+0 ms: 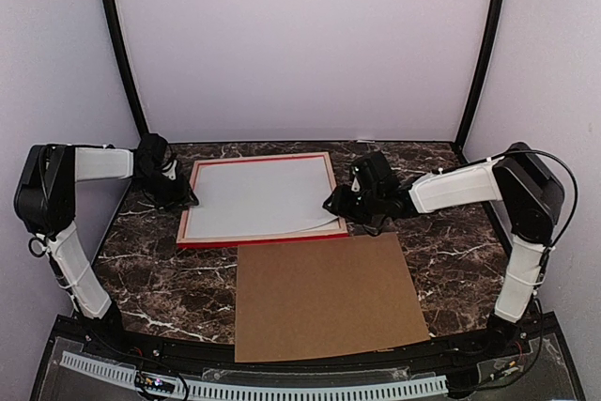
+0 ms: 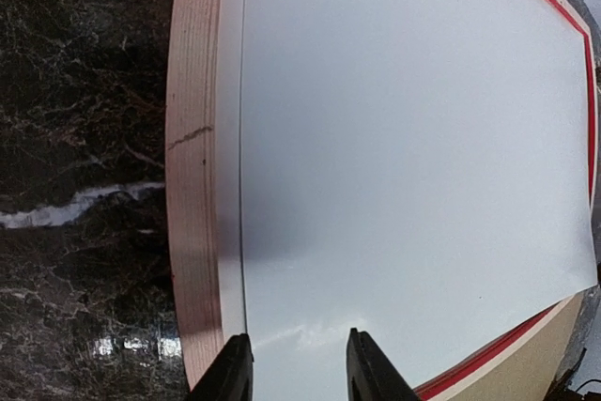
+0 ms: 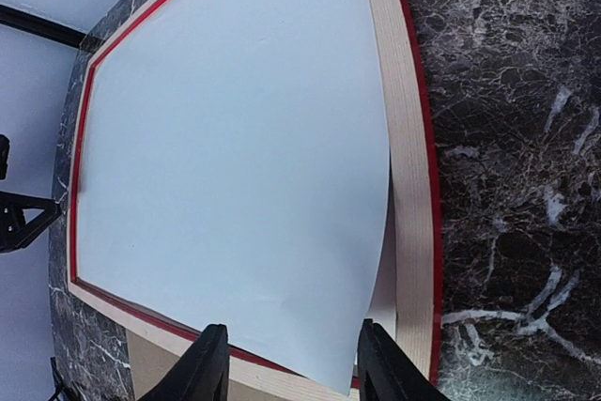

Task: Put the photo into the frame
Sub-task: Place the photo on the mat board.

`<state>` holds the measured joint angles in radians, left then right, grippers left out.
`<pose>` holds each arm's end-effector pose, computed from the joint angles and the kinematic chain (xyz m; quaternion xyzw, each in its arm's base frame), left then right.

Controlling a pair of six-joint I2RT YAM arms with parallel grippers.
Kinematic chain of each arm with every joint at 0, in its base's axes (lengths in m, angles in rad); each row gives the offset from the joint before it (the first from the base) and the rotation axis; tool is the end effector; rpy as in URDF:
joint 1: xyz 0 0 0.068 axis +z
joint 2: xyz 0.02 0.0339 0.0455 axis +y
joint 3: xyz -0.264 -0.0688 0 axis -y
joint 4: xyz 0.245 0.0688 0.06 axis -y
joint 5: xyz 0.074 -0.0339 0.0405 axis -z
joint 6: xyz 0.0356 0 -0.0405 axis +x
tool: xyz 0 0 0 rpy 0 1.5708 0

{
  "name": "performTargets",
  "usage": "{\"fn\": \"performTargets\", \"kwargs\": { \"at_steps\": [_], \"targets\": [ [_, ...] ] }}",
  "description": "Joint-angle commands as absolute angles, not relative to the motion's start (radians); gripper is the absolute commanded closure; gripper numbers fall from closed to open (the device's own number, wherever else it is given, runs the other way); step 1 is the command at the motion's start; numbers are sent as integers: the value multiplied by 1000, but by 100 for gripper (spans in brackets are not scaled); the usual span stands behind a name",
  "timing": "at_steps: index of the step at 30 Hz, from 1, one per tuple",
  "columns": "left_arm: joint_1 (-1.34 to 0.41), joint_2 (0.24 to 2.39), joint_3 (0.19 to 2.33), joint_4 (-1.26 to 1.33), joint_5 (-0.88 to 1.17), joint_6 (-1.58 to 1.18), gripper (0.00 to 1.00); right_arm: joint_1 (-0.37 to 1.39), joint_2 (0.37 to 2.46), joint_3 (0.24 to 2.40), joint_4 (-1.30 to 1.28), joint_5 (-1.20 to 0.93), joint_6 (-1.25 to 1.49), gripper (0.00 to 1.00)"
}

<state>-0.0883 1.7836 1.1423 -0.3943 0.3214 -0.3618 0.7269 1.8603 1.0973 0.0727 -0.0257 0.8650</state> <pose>0.3605 -0.0432 0.1803 -0.0879 0.9489 -0.2087 0.2200 0.2971 0.2654 0.1708 0.0569 0.9028 0.3126 0.2898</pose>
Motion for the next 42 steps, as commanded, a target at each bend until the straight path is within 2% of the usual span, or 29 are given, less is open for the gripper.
{"fn": "performTargets", "kwargs": {
  "at_steps": [1, 10, 20, 31, 42],
  "targets": [
    [-87, 1710, 1162, -423, 325, -357, 63, 740, 1852, 1098, 59, -16, 844, 52],
    [-86, 1692, 1164, -427, 322, -355, 62, 741, 1904, 1121, 57, -55, 838, 52],
    [-86, 1670, 1154, -431, 297, -345, 53, 754, 1944, 1162, 19, -63, 827, 53],
    [-86, 1651, 1137, -424, 290, -339, 52, 783, 2015, 1261, -105, -25, 804, 54],
    [-87, 1648, 1126, -422, 287, -333, 50, 799, 2043, 1307, -95, -55, 792, 54]
  ]
}}
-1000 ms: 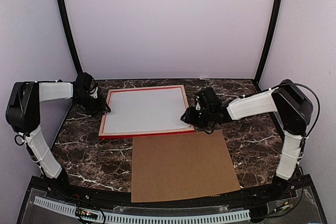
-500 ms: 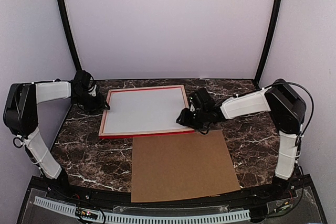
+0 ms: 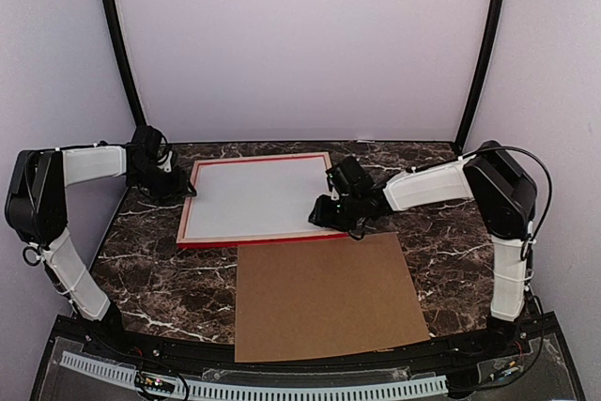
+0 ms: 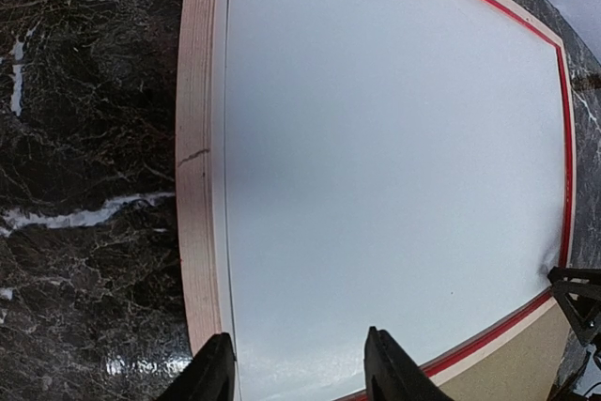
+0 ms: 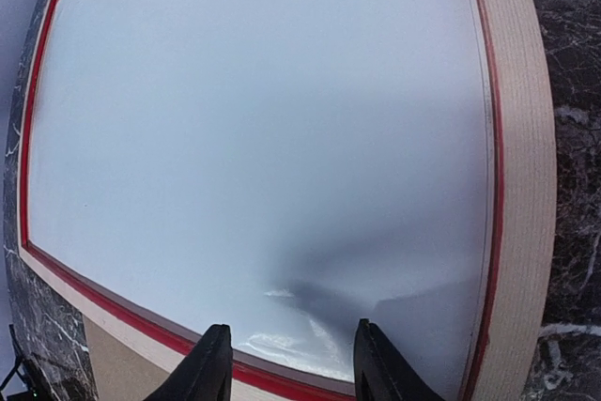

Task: Put the photo into the frame
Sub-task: Press the photo onto the mat board.

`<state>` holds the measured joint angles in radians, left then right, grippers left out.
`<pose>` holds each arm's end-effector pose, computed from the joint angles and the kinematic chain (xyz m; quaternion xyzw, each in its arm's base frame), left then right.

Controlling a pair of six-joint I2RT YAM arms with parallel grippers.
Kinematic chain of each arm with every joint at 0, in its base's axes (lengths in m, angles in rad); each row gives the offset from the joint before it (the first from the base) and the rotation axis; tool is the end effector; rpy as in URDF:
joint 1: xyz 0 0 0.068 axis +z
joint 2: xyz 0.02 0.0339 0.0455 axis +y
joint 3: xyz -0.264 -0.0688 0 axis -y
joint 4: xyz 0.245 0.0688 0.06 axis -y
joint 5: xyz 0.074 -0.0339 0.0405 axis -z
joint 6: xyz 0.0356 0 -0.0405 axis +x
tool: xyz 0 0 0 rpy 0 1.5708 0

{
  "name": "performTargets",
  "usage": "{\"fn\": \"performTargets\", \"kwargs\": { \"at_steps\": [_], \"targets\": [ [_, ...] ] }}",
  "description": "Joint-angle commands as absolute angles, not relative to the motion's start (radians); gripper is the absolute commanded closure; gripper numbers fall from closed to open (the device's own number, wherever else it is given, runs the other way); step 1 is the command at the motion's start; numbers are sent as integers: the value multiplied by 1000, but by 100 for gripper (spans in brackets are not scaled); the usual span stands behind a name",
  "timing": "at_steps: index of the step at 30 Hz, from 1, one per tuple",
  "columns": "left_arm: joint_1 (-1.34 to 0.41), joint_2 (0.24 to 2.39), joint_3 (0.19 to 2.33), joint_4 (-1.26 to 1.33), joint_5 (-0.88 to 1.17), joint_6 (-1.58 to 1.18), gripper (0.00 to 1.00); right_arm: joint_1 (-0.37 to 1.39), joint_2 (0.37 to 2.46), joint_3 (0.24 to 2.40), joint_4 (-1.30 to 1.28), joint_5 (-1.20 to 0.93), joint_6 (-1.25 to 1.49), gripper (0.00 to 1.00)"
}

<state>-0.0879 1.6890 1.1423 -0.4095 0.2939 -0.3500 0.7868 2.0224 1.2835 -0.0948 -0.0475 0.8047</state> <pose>0.3517 -0.0413 0.2112 -0.0793 0.9406 -0.2012 0.2618 0.3027 0.3059 0.1493 -0.0002 0.9326 0.2728 0.2362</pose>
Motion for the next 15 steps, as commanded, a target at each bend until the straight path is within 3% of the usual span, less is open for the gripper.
{"fn": "performTargets", "kwargs": {
  "at_steps": [1, 11, 15],
  "targets": [
    [-86, 1648, 1126, -422, 287, -332, 50, 799, 2045, 1307, -92, -60, 792, 54],
    [-87, 1619, 1123, -423, 280, -329, 47, 801, 1997, 1294, -72, -68, 762, 54],
    [-87, 1563, 1102, -398, 297, -324, 38, 800, 1905, 1266, -63, -26, 714, 51]
  ]
}}
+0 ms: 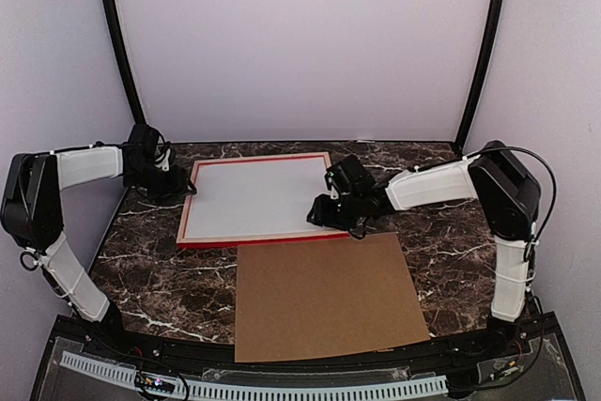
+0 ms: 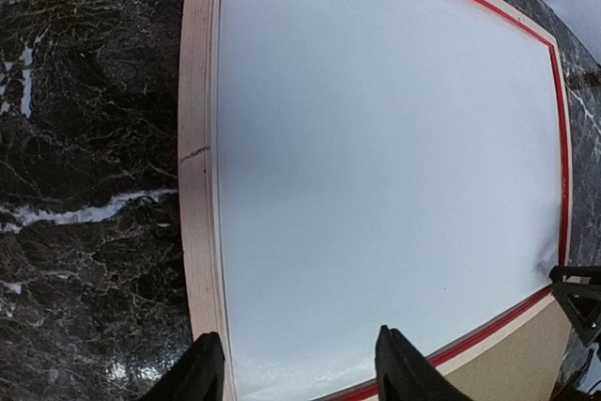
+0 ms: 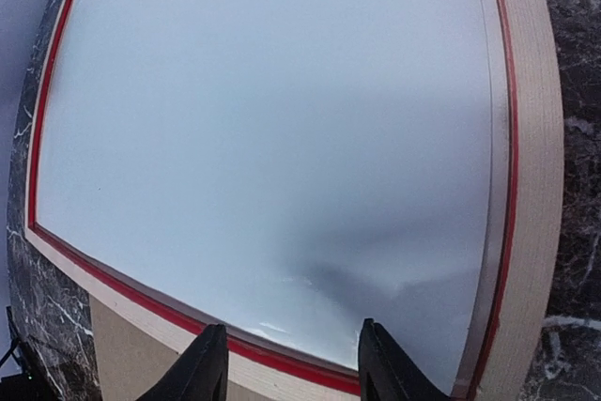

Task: Put the photo into the frame
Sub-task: Press the photo onto the mat board, then pick up the backboard from the center of the board.

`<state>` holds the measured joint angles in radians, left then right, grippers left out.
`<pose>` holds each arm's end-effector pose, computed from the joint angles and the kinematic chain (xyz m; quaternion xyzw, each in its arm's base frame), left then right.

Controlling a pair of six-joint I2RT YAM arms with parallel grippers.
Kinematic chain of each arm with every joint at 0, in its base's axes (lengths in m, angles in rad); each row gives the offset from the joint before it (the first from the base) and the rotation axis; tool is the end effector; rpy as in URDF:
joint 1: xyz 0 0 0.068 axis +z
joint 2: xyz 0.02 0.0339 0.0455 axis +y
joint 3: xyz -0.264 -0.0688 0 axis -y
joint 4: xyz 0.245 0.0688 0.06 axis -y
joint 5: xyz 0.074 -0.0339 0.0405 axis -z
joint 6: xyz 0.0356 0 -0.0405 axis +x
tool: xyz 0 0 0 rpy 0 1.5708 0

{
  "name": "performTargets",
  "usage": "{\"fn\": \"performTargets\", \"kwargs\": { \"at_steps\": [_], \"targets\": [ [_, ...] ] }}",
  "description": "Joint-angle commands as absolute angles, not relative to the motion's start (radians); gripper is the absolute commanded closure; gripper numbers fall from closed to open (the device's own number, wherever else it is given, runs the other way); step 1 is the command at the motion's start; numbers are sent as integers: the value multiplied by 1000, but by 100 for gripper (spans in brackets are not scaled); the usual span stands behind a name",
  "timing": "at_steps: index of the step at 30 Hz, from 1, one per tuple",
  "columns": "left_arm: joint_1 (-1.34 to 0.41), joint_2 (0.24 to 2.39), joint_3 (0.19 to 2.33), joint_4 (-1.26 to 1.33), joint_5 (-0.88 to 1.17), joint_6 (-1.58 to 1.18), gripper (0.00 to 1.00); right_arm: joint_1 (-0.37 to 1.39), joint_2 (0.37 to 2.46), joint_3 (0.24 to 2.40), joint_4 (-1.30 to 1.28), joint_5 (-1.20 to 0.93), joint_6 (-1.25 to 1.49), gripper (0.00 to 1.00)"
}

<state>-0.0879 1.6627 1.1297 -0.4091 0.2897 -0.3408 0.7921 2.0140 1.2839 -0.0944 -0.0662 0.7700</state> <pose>0.3471 -0.0408 0.2161 -0.0744 0.9392 -0.1992 0.2698 0.3004 0.3078 0.1529 -0.0223 0.9305 0.2784 0.2371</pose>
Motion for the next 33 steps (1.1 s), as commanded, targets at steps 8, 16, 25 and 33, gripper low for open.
{"fn": "performTargets", "kwargs": {
  "at_steps": [8, 16, 25, 33],
  "targets": [
    [-133, 1383, 999, -359, 377, -350, 29, 786, 1691, 1192, -213, 105, 637, 40],
    [-305, 1159, 803, -350, 408, -471, 29, 722, 1406, 962, -415, 152, 648, 28],
    [-481, 1027, 499, -203, 413, -657, 29, 648, 1215, 683, -510, 50, 729, 23],
    [-636, 1130, 457, -107, 358, -736, 29, 638, 1182, 529, -421, -40, 758, 26]
  ]
}}
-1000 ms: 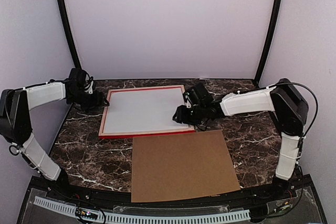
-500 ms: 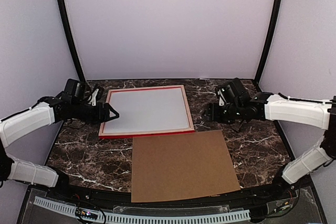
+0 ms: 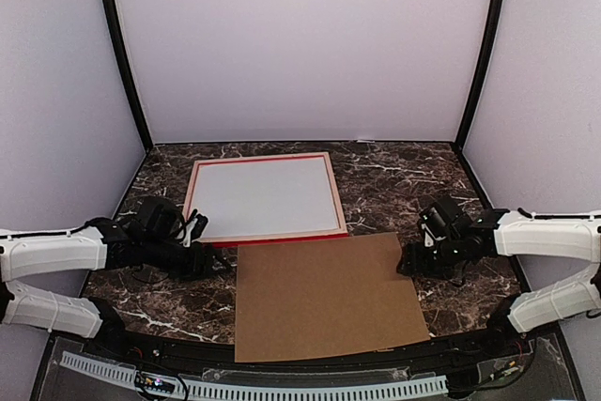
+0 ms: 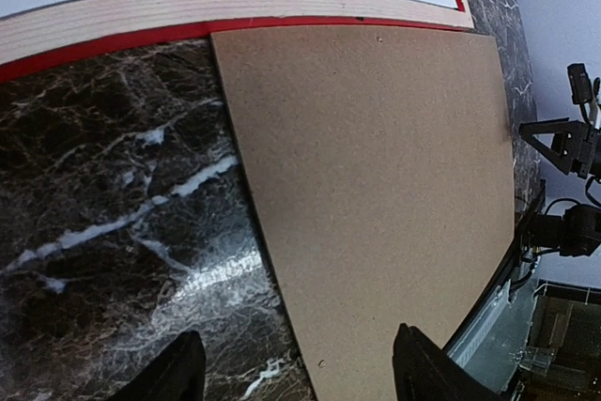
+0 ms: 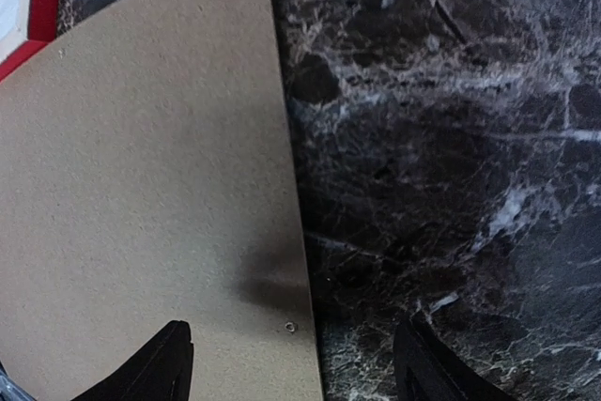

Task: Put the photo into the frame
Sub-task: Pick up the backboard from the center of the board.

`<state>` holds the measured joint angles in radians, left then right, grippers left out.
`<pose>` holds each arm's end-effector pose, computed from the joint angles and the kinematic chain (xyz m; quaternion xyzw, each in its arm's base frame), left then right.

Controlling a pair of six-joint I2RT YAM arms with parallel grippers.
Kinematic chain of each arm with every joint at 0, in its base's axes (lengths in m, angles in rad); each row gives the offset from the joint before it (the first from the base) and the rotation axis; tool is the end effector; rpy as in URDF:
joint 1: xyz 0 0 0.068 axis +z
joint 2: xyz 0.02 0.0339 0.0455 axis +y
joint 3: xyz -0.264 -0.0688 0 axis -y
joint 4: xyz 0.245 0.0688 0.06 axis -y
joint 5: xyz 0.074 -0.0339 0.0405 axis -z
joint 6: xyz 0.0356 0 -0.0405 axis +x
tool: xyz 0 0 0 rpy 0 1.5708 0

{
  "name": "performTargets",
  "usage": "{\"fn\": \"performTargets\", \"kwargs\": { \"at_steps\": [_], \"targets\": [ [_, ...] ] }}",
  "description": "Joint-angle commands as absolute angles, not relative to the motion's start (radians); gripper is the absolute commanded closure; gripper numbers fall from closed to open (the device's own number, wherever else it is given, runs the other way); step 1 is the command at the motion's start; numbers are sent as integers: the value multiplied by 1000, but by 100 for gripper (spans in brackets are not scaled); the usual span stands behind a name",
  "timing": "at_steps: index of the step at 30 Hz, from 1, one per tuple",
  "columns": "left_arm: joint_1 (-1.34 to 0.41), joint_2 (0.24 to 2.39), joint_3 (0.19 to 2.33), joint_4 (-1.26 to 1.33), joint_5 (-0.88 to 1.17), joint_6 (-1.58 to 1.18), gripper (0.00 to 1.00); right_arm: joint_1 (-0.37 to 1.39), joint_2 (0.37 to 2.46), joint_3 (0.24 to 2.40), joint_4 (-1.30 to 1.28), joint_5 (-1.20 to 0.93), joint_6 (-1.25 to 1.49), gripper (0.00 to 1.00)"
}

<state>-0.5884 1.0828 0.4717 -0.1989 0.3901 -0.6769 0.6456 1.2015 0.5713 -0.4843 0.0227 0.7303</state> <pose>0.1630 -0.1251 0.1778 0.0316 0.9132 -0.3605 0.1873 0.1653 0.1235 0.1654 0.0438 0.9730 0.1351 0.1817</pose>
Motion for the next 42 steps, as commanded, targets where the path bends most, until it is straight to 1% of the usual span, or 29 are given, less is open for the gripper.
{"fn": "performTargets", "kwargs": {
  "at_steps": [1, 8, 17, 21, 24, 31, 37, 42],
  "targets": [
    [-655, 1142, 458, -100, 356, -747, 29, 636, 1185, 516, -407, -54, 761, 26],
    [-721, 1307, 490, -55, 327, -787, 31, 637, 1216, 454, -310, -144, 771, 29],
    [-745, 1385, 511, -10, 350, -827, 35, 635, 1196, 406, -221, -220, 822, 35],
    [-745, 1379, 487, 84, 398, -859, 36, 636, 1178, 382, -187, -237, 853, 38],
    [-745, 1367, 463, 168, 449, -885, 39, 637, 1162, 373, -195, -233, 859, 40],
    [-745, 1281, 451, 249, 511, -904, 45, 638, 1128, 346, -202, -244, 871, 45],
    [-744, 1223, 440, 312, 564, -941, 50, 641, 1121, 333, -208, -246, 869, 46],
    [-745, 1185, 427, 359, 588, -954, 51, 641, 1124, 334, -219, -247, 853, 46]
  ]
}}
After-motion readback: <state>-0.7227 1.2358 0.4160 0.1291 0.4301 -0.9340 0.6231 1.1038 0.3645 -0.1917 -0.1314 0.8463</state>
